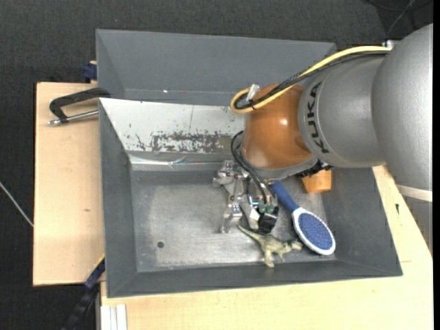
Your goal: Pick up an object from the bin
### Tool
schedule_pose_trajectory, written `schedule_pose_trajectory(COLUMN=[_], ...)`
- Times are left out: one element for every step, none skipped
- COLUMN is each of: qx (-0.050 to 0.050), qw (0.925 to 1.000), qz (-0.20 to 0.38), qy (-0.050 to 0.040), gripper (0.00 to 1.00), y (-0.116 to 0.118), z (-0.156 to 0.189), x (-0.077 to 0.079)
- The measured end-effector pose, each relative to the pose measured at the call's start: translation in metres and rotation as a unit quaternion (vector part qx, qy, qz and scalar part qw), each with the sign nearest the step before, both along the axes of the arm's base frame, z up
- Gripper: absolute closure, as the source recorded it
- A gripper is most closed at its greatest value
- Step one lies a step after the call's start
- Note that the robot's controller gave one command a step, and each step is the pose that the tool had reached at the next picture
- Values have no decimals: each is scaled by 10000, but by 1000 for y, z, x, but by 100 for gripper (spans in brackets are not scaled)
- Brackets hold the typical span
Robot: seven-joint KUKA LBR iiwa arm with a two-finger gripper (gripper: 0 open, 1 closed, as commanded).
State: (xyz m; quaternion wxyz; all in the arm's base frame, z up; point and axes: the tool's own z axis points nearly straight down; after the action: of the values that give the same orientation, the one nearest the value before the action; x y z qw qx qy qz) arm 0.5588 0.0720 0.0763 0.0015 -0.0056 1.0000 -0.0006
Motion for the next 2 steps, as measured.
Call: schedule_pose_trajectory(qx=[29,1], qw=[9983,9999], qz=[-590,-170], qy=[-29,3], gripper=[0,0], y=[-51,-109], z=[-1,2], x=[1,-33])
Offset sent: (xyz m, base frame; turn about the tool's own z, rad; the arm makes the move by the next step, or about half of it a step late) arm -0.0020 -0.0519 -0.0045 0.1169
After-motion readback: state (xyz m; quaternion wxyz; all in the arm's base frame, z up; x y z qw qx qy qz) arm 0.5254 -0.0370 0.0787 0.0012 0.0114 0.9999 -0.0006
